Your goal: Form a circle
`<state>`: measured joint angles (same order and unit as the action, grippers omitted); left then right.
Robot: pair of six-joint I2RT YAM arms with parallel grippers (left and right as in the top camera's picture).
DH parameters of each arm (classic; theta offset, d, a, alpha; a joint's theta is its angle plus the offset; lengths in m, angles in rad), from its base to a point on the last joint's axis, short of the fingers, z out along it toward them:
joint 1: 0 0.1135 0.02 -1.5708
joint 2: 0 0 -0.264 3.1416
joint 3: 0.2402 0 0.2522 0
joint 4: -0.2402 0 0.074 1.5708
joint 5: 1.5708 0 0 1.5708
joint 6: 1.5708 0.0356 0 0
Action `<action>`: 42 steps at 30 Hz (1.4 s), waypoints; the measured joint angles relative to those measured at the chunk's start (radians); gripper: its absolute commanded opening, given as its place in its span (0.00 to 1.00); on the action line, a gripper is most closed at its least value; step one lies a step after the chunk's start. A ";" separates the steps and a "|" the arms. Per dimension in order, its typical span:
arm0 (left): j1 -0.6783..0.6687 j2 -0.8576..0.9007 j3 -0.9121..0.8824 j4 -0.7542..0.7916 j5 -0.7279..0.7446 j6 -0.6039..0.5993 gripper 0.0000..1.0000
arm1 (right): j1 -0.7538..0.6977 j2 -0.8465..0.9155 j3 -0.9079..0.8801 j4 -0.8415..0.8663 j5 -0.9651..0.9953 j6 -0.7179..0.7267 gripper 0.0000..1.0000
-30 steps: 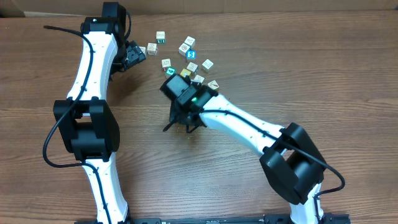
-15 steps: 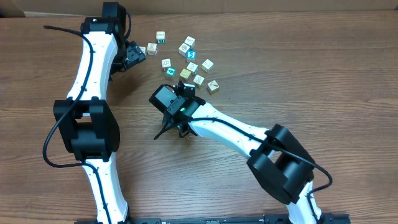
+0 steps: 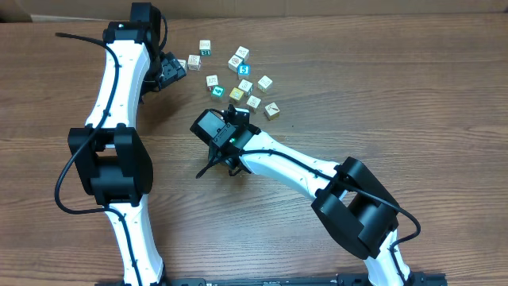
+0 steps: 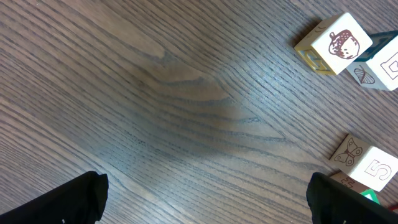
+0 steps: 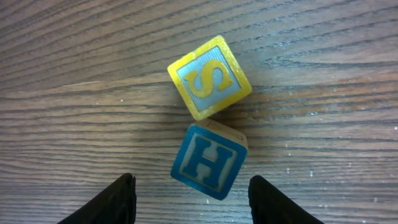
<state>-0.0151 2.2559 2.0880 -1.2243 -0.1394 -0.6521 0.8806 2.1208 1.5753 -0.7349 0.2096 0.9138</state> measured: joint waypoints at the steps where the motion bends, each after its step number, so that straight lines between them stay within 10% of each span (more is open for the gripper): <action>1: 0.000 0.000 0.000 0.000 0.000 0.000 1.00 | 0.000 0.000 0.000 0.003 0.000 0.000 0.56; 42: 0.000 0.000 0.000 0.000 0.000 0.000 0.99 | 0.000 -0.013 0.009 -0.029 -0.075 -0.125 0.58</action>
<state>-0.0151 2.2559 2.0880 -1.2243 -0.1394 -0.6521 0.8803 2.1078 1.5841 -0.7643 0.1349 0.7891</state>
